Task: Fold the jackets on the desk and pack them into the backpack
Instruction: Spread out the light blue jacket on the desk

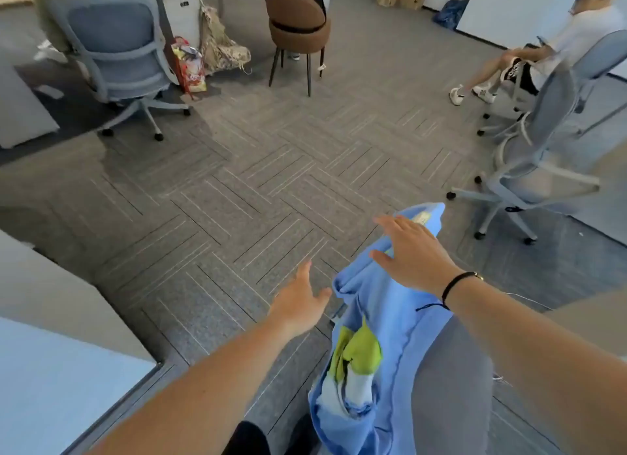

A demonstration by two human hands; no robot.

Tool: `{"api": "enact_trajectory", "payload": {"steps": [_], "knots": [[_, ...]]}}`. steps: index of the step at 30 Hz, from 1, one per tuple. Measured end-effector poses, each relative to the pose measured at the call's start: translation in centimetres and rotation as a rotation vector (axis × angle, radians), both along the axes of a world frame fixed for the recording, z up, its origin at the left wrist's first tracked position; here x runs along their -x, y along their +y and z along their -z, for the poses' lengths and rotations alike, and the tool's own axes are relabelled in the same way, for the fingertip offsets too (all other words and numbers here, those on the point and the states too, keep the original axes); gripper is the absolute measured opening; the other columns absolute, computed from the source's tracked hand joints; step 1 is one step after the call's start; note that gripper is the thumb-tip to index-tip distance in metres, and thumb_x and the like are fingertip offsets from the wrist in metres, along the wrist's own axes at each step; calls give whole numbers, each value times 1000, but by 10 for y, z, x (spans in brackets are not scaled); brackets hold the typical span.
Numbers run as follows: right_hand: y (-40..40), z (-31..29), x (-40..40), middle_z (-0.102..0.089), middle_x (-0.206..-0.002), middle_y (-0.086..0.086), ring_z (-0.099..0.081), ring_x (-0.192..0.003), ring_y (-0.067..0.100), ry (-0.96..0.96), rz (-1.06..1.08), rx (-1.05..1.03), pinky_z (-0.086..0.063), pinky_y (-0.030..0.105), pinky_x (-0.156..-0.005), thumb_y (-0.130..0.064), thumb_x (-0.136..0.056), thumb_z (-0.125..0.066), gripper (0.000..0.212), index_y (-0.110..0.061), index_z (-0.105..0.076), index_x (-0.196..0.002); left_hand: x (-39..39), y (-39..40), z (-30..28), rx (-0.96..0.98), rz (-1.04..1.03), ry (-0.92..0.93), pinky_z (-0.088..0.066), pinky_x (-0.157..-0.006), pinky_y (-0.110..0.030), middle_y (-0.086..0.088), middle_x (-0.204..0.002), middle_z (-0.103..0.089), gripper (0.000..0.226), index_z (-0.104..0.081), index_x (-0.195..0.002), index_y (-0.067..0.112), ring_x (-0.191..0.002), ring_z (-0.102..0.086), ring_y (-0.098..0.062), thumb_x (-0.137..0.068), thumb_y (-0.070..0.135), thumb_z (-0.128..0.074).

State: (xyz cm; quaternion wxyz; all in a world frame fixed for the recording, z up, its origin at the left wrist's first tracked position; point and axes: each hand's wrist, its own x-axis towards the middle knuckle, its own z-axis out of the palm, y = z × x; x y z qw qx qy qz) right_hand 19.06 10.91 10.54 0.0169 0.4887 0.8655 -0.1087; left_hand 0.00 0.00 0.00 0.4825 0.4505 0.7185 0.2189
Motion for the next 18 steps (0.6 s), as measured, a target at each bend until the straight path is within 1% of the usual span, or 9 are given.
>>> {"api": "enact_trajectory", "payload": {"steps": [3,5,8,12,14,15,16,17,18], "knots": [[31,10,12,-45,-152,1,-40,-140,22,-99,-64,60,-28,40,-116,-42,-100,-52,61,-24,-30,-153,0,19,16,3,12,-3,-52,-62,-41,19,-77,-39,80,-1,-160,27,-61,-53,-16,-102,45,-52],[50,19,21,-46,-151,2,-46,-134,24,-198,-88,148,-31,39,-112,-39,-100,-52,60,-26,-29,-154,0,32,27,27,2,-56,-50,-72,-35,11,-91,-56,80,-1,-160,25,-69,-51,-11,-102,45,-52],[82,39,39,-49,-148,2,-54,-125,27,-346,-117,266,-44,40,-102,-39,-100,-51,59,-30,-28,-153,4,54,54,54,-12,-117,-50,-88,-37,-7,-128,-63,79,-3,-160,24,-90,-60,-17,-101,46,-51],[124,77,63,-46,-152,4,-53,-127,27,-482,-150,420,-44,36,-95,-37,-101,-52,62,-27,-25,-156,7,83,99,182,-53,-233,-45,-104,-38,-10,-143,-56,87,-6,-160,24,-126,-57,-29,-96,53,-57],[143,97,69,-48,-151,4,-53,-128,27,-541,-154,471,-44,35,-96,-37,-100,-55,63,-27,-27,-155,6,92,109,245,-63,-292,-47,-103,-38,-10,-139,-59,80,-20,-156,26,-120,-61,-28,-91,52,-59],[153,107,71,-49,-150,4,-53,-128,27,-568,-154,491,-45,36,-98,-38,-98,-56,64,-27,-28,-155,5,96,113,243,-94,-340,-51,-96,-32,-7,-127,-65,61,-37,-144,27,-107,-66,-20,-92,45,-61],[162,116,70,-51,-149,5,-53,-128,28,-602,-154,510,-46,37,-99,-39,-97,-58,66,-27,-29,-154,3,100,117,243,-97,-385,-52,-85,-18,-2,-109,-69,29,-50,-120,31,-90,-65,-7,-94,34,-62],[170,125,69,-51,-148,5,-53,-128,28,-634,-154,530,-46,38,-101,-41,-95,-59,68,-27,-29,-154,-2,102,119,242,-91,-438,-48,-71,-6,5,-93,-65,21,-47,-100,38,-75,-59,2,-96,22,-61],[177,132,68,-51,-148,5,-53,-128,29,-665,-147,553,-46,40,-102,-43,-93,-61,70,-27,-29,-154,-8,103,124,259,-84,-497,-44,-64,-3,8,-88,-62,33,-43,-99,43,-70,-56,6,-97,15,-61]]}}
